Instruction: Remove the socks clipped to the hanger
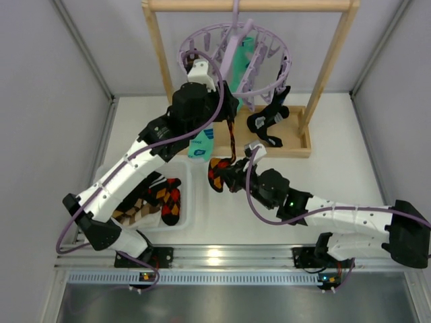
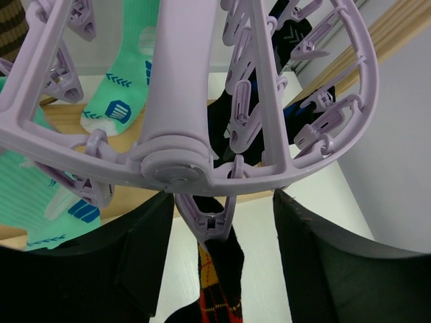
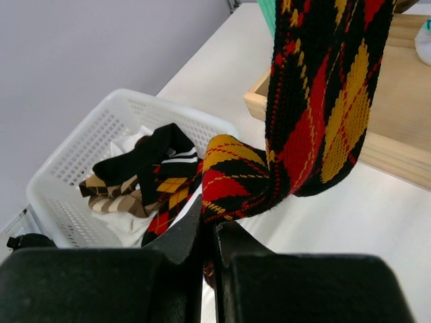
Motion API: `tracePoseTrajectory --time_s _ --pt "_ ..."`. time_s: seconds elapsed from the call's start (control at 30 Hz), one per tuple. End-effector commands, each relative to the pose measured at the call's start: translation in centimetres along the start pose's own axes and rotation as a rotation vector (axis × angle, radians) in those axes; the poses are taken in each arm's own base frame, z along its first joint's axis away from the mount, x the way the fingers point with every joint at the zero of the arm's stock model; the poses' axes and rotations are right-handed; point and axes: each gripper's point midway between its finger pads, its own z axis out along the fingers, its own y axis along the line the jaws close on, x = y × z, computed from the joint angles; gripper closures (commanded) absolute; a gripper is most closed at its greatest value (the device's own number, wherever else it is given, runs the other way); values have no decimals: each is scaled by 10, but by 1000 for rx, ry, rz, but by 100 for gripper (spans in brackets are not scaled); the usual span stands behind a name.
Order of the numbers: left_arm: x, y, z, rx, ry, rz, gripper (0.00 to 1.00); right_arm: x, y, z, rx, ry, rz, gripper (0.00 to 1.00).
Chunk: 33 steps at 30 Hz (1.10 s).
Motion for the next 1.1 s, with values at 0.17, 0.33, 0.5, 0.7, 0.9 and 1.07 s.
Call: tracePoseTrajectory --time_s 0.17,0.33,0.5,0.7,0.9,1.07 --pt "-22 -8 6 33 -106 -12 54 -12 17 -8 -71 -26 25 100" --pt "-23 -7 7 30 -112 -11 73 -7 13 -10 -61 -23 22 100" --pt "-20 -6 8 27 -108 -10 76 -3 3 -17 -33 -16 9 100" --pt "-12 -10 -2 80 -79 -1 39 -9 -10 -27 23 -4 -60 100" --pt "5 27 -46 24 -87 10 2 -15 -11 -32 28 38 -147 100" --pt "16 110 -112 -245 -152 15 2 -23 20 -24 -114 101 -227 100"
